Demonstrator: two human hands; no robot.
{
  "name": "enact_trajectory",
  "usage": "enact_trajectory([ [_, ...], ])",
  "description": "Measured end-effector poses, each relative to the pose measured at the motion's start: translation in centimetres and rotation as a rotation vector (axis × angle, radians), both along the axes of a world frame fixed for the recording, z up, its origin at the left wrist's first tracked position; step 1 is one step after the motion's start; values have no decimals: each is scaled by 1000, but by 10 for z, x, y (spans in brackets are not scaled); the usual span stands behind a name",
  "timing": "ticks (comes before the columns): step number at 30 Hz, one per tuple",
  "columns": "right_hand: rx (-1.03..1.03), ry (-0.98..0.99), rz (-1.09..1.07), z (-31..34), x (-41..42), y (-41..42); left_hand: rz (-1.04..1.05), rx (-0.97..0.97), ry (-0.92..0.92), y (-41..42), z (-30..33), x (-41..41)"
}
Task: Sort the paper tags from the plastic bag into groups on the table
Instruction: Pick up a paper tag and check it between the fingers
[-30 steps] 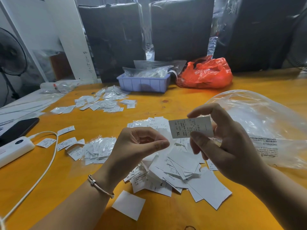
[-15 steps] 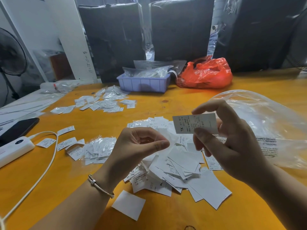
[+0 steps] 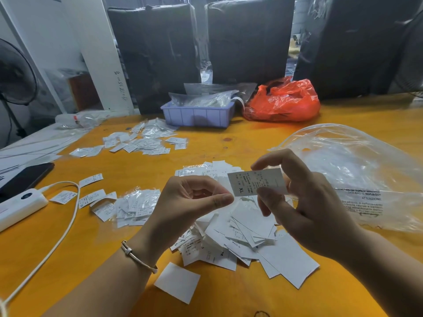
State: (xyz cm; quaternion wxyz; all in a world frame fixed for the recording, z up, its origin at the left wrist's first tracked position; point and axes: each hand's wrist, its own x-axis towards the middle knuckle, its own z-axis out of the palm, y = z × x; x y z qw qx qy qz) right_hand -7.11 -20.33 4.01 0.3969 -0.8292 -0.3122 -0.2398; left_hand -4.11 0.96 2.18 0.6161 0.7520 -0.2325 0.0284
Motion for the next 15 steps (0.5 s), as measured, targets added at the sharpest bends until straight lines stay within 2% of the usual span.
enact_trajectory([
  [10, -5, -9, 17, 0, 4, -3, -21, 35, 25, -1, 0, 0],
  [13, 81, 86, 99, -2, 7, -6, -30, 43, 28, -1, 0, 1],
  [15, 183, 240, 196, -3, 10, -5, -38, 44, 39, -1, 0, 1],
])
